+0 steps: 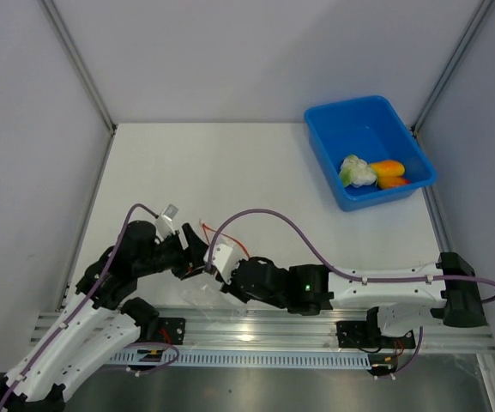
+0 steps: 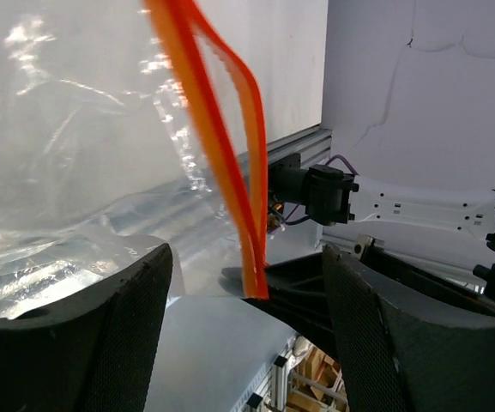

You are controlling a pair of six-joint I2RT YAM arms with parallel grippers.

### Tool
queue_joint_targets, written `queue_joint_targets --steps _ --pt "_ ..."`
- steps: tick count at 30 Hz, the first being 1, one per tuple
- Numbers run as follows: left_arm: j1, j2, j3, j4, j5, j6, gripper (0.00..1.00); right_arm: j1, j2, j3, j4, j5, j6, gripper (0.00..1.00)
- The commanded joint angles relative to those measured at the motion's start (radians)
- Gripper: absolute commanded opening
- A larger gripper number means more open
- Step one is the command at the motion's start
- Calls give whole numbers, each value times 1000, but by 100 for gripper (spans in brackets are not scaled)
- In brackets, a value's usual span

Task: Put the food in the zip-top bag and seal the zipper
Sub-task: Pick up the zipper food storage bag at the center of the board.

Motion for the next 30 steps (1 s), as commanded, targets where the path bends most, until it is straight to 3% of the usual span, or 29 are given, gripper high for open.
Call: queue_joint_targets --steps 1,4,10,13,15,18,20,23,24,27,30 --pt "-12 19 -20 31 -8 -12 73 28 -14 43 37 76 -15 0" --pt "-14 36 -35 60 2 -9 66 59 -11 52 39 102 -15 0" --pt "-17 56 -64 106 12 0 33 87 2 69 16 127 -15 0" --pt "-18 64 -58 111 15 12 26 87 8 70 10 136 -10 0" --pt "-18 64 -53 105 12 21 4 87 9 72 4 148 3 0" --pt "-18 52 -43 98 -2 29 1 73 6 69 -6 153 43 1" --pt "-18 43 -47 82 -21 37 0 50 0 69 -35 136 80 15" --pt "-18 26 -20 29 -82 58 0 4 -24 52 -62 113 147 23" --pt "-18 21 -17 20 -108 64 1 -4 -35 31 -64 107 161 36" --pt "-18 18 -9 5 -136 75 1 -41 -99 -3 -56 75 209 56" --pt "-18 15 -9 5 -156 80 0 -73 -171 -25 -55 42 232 67"
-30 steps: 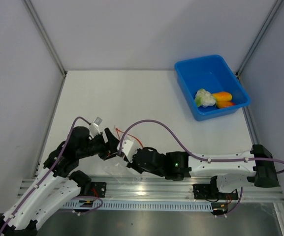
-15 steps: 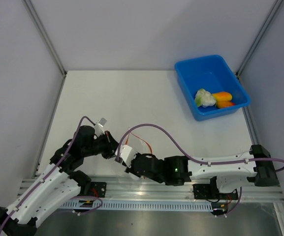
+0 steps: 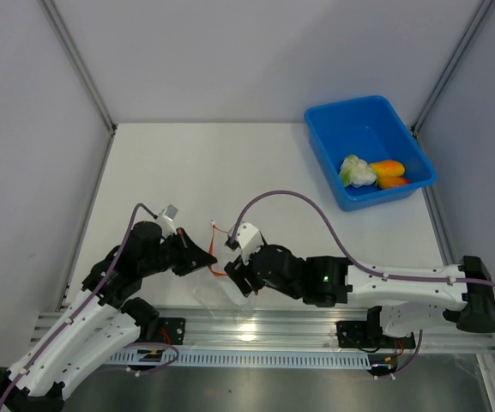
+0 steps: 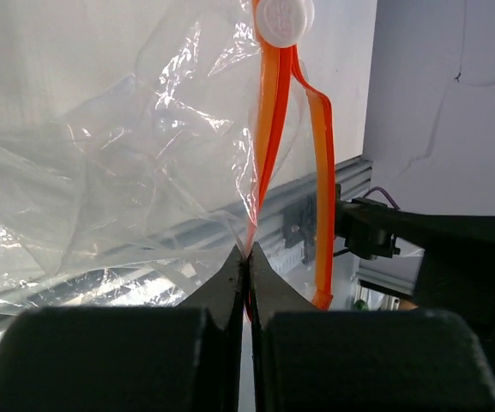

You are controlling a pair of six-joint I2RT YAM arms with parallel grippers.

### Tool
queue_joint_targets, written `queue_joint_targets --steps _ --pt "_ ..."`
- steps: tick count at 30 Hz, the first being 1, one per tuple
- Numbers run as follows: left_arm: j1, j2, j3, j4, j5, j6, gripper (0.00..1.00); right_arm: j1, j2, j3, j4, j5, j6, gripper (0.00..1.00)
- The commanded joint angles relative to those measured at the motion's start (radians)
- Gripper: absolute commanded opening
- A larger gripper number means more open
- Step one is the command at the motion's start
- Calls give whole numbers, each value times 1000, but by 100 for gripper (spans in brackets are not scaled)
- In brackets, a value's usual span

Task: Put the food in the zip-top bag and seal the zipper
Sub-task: Pick up the zipper food storage bag at the center of the board.

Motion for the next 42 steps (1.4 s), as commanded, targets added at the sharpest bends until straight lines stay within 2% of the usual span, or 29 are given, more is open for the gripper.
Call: queue_joint_targets --steps 1,4,8,12,13,18,22,31,34,42 --pt "-7 -6 41 -11 -51 32 1 -29 -111 2 4 -28 64 69" --pt "-7 -2 39 -8 -61 40 0 -94 -167 23 -22 -54 78 75" --pt "-7 18 38 11 -77 50 1 -237 -200 92 -68 -80 89 77" --pt "-7 36 36 41 -52 63 1 -444 -189 152 -108 -72 107 89" --pt "-7 37 35 61 -45 69 1 -552 -180 166 -120 -78 133 89" --pt "-7 27 28 80 -26 84 0 -899 -34 297 -208 -145 174 90" --pt "-7 27 18 60 -8 103 0 -1034 125 408 -280 -112 159 93" --pt "-7 -32 -24 29 12 141 1 -1177 427 597 -338 -74 138 99" --pt "-7 -40 -19 18 5 159 1 -1204 501 643 -358 -31 145 99" --pt "-7 3 5 9 3 219 1 -1289 638 715 -372 -40 126 99"
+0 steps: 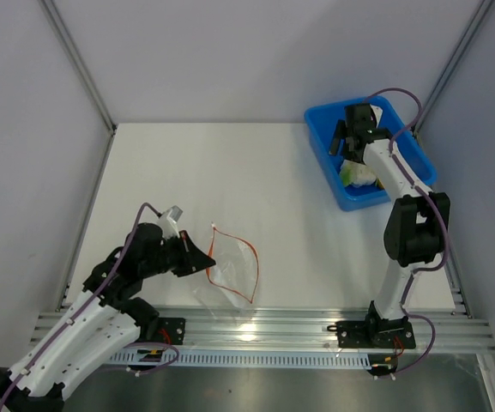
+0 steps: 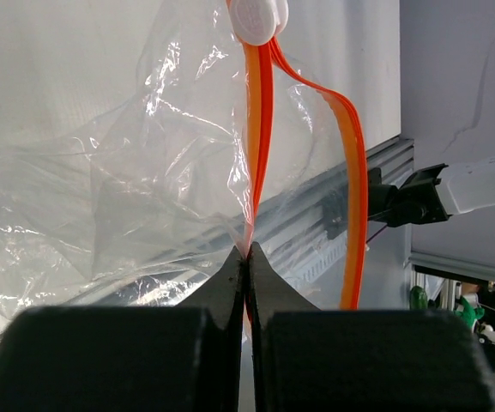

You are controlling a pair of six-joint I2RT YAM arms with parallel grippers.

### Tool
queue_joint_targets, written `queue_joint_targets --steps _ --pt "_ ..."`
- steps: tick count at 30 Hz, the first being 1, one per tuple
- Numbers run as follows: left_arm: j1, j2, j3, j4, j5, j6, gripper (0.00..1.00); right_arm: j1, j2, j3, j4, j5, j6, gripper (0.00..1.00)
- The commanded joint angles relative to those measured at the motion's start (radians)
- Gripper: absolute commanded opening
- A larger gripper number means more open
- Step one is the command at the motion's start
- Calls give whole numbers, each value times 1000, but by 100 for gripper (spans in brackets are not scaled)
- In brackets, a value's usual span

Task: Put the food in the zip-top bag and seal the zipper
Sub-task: Pick up the zipper food storage bag at the center of the board, then pick up the fake vegetable from the bin.

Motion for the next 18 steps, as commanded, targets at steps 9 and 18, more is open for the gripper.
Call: queue_joint_targets --steps 9,18 --pt "-5 103 21 68 41 60 1 -55 159 109 -70 -24 -63 99" --pt "-5 143 13 125 53 40 1 -57 220 106 -70 -34 -144 100"
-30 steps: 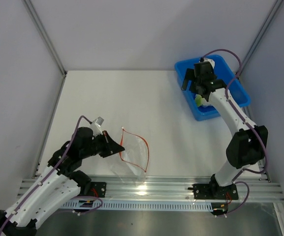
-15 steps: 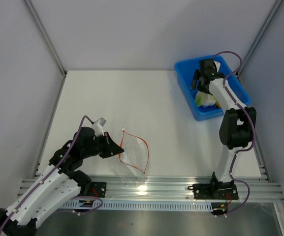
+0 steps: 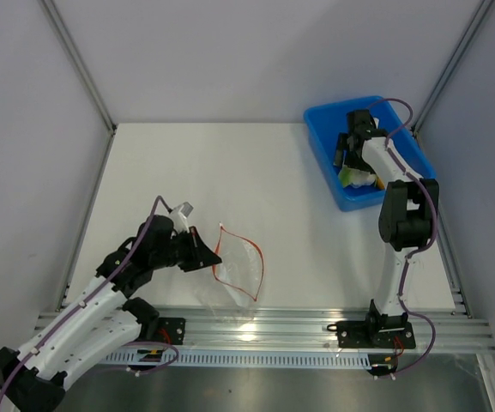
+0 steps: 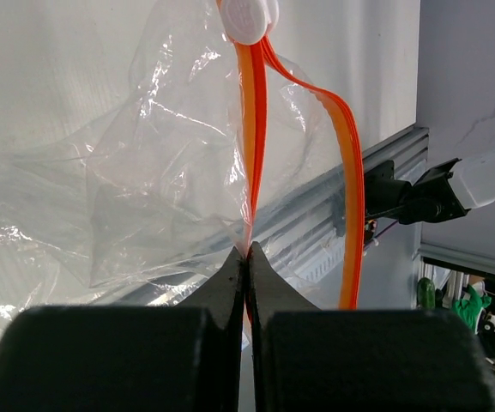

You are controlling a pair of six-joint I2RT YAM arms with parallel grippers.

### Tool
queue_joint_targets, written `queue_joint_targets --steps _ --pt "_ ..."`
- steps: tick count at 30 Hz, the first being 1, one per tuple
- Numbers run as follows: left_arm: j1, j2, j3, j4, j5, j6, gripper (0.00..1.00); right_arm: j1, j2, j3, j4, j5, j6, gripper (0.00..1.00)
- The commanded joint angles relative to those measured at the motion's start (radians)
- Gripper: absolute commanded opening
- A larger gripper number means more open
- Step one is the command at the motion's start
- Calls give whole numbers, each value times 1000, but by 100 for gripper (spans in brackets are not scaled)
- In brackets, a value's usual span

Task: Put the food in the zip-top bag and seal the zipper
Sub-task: Pick up the fake vegetable from the bin.

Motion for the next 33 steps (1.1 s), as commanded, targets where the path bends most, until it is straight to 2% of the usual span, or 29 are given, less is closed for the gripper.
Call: queue_joint_targets --steps 1,14,20,23,24,26,30,33 --pt "-5 40 16 65 31 7 1 3 49 50 -17 -4 -46 99" --pt "-5 129 32 93 54 3 1 -8 151 78 -3 -16 -38 98" --pt "-5 133 36 92 45 -3 1 -25 154 67 31 -74 -17 84" --pt "-5 123 36 82 41 -5 1 -28 157 72 46 -96 -8 64" --pt "-5 122 35 82 43 -6 1 -29 157 74 48 -105 -6 53" --pt "-5 111 35 73 46 -8 1 -35 154 74 52 -108 1 40" --pt "-5 90 35 50 43 -5 1 -43 138 72 57 -122 6 18" --pt "-5 80 35 38 43 -5 1 -46 128 69 54 -127 14 6"
